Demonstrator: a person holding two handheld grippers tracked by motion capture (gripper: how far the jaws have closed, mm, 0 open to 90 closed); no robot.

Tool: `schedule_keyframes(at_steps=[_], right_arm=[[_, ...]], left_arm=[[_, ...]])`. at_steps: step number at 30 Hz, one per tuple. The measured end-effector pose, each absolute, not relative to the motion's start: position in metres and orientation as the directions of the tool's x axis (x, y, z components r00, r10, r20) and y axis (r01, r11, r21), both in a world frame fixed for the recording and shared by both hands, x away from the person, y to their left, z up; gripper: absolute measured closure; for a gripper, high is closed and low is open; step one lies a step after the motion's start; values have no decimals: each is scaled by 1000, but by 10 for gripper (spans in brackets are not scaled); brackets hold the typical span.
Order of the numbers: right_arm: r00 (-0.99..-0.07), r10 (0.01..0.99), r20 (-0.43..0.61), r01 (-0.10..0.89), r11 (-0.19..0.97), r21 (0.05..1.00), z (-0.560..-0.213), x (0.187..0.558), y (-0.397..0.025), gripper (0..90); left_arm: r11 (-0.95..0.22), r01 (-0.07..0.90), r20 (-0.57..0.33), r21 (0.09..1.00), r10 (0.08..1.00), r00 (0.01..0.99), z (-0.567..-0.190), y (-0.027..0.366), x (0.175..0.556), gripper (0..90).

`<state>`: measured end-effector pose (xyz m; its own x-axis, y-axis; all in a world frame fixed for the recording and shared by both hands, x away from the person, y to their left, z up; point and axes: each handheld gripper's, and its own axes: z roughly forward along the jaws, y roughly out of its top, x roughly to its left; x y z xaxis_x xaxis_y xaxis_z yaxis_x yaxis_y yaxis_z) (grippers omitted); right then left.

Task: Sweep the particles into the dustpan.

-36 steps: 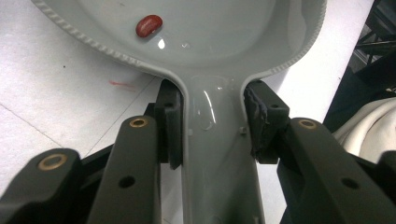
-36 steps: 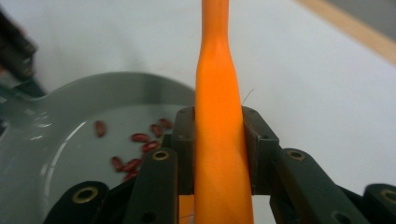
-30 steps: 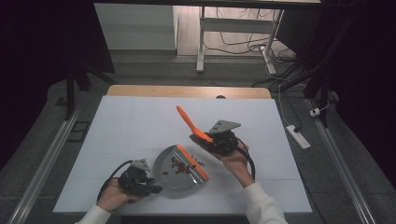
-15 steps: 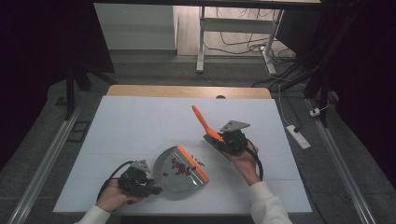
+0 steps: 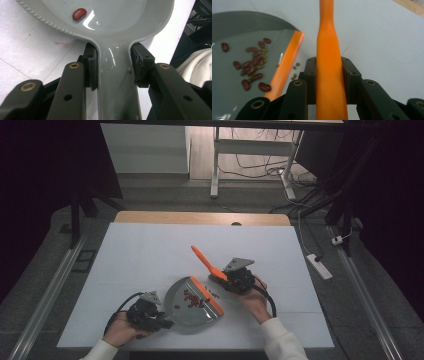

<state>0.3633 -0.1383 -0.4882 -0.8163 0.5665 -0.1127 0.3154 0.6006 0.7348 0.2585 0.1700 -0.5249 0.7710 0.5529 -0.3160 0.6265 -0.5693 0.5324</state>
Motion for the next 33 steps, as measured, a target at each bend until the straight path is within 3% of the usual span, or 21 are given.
schedule_keyframes(at_steps=[12, 21, 26, 33], right_arm=[[-854, 504, -133, 260, 633, 729, -490, 344, -115, 698], [-881, 469, -64, 258, 590, 765, -488, 339, -109, 698], [-899, 430, -78, 217, 595, 774, -483, 334, -104, 699], [-855, 512, -85, 252, 553, 794, -477, 343, -121, 698]], left_arm=[[-569, 627, -317, 532, 553, 771, -525, 170, 259, 617], [-569, 626, -317, 533, 552, 771, -525, 170, 259, 617], [-570, 626, -316, 533, 552, 771, -525, 170, 259, 617], [-570, 626, -316, 532, 552, 772, -525, 170, 259, 617]])
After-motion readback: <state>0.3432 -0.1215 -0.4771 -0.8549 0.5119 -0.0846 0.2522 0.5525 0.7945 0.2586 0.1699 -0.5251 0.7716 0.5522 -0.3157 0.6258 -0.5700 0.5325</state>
